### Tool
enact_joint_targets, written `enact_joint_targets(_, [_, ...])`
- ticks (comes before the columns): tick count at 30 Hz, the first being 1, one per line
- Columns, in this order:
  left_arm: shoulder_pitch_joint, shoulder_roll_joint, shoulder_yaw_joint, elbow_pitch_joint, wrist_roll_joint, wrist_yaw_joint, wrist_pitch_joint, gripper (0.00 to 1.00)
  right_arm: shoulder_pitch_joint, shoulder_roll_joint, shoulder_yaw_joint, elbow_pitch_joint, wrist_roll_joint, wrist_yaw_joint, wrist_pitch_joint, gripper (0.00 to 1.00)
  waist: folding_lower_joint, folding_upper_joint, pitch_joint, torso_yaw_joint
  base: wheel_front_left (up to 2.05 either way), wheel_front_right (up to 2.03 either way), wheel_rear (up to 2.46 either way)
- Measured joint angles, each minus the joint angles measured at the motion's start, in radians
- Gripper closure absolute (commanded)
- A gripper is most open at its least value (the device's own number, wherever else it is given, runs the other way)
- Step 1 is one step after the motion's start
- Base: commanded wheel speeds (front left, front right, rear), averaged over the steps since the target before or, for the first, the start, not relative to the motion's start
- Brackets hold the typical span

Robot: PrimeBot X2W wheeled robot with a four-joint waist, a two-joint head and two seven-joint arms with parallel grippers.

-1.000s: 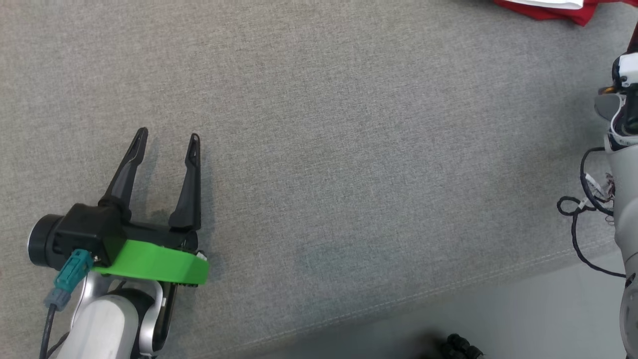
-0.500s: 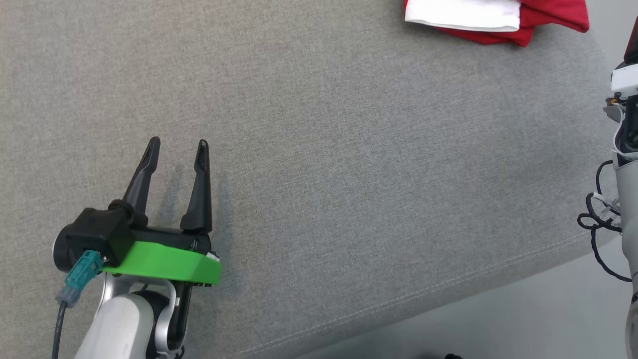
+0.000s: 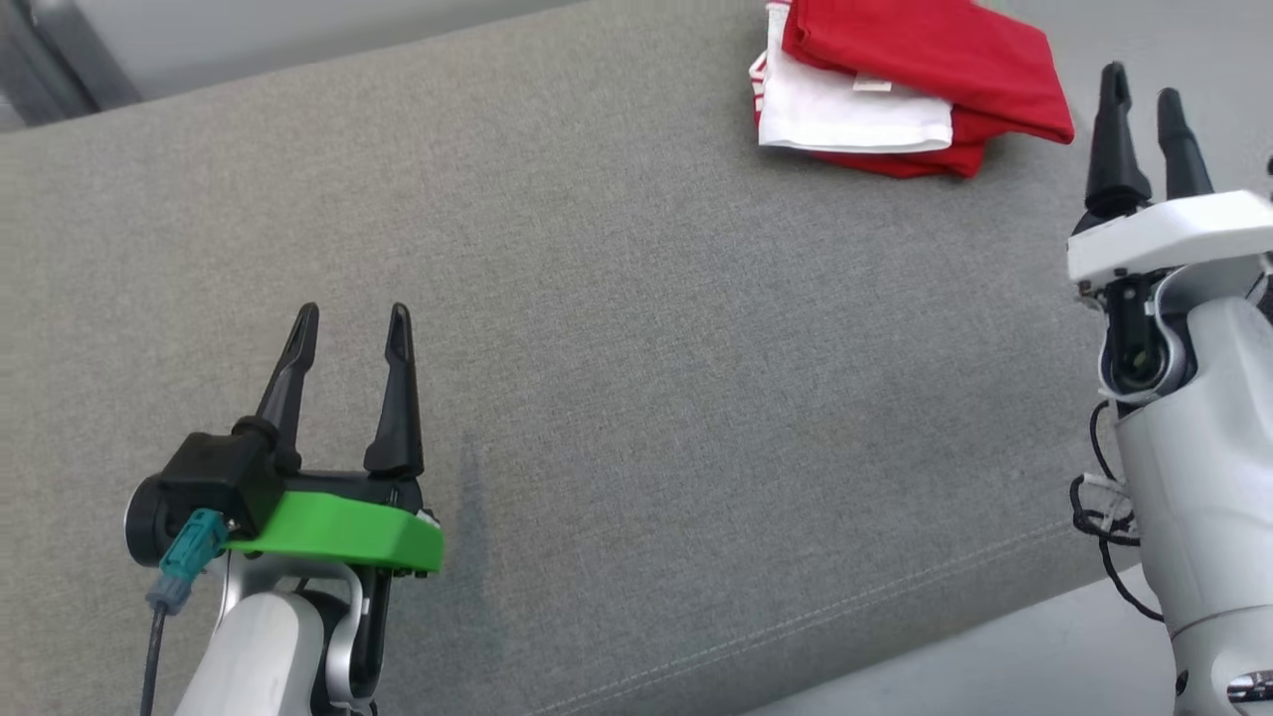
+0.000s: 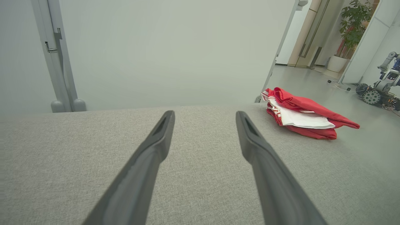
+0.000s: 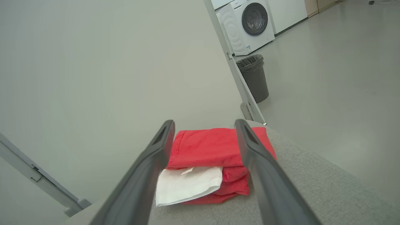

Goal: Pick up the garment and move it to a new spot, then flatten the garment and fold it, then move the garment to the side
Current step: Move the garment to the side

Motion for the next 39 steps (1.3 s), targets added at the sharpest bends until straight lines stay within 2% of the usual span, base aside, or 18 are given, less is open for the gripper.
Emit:
enact_joint_targets(6, [0.038, -0.016, 0.008, 0.055, 0.000, 0.008, -0.009, 0.00, 0.098, 0.016, 0.069, -0.060, -0.084, 0.002, 0.000, 0.00, 0.0000, 0.0000, -0.084, 0.017, 0.00, 0.00, 0.00])
enact_joint_targets(14, [0.116, -0.026, 0.035, 0.079, -0.001, 0.018, -0.009, 0.00, 0.205, 0.038, 0.122, -0.156, -0.137, 0.003, 0.000, 0.00, 0.0000, 0.0000, -0.177, 0.051, 0.00, 0.00, 0.00])
enact_joint_targets(26, [0.178, -0.038, 0.075, 0.078, 0.002, 0.027, -0.022, 0.00, 0.379, 0.063, 0.199, -0.250, -0.172, -0.003, 0.000, 0.00, 0.0000, 0.0000, -0.222, 0.105, 0.00, 0.00, 0.00])
enact_joint_targets(39, [0.237, -0.040, 0.136, 0.078, 0.045, 0.030, -0.034, 0.00, 0.495, 0.071, 0.214, -0.359, -0.216, -0.071, 0.000, 0.00, 0.0000, 0.0000, -0.215, 0.152, 0.00, 0.00, 0.00])
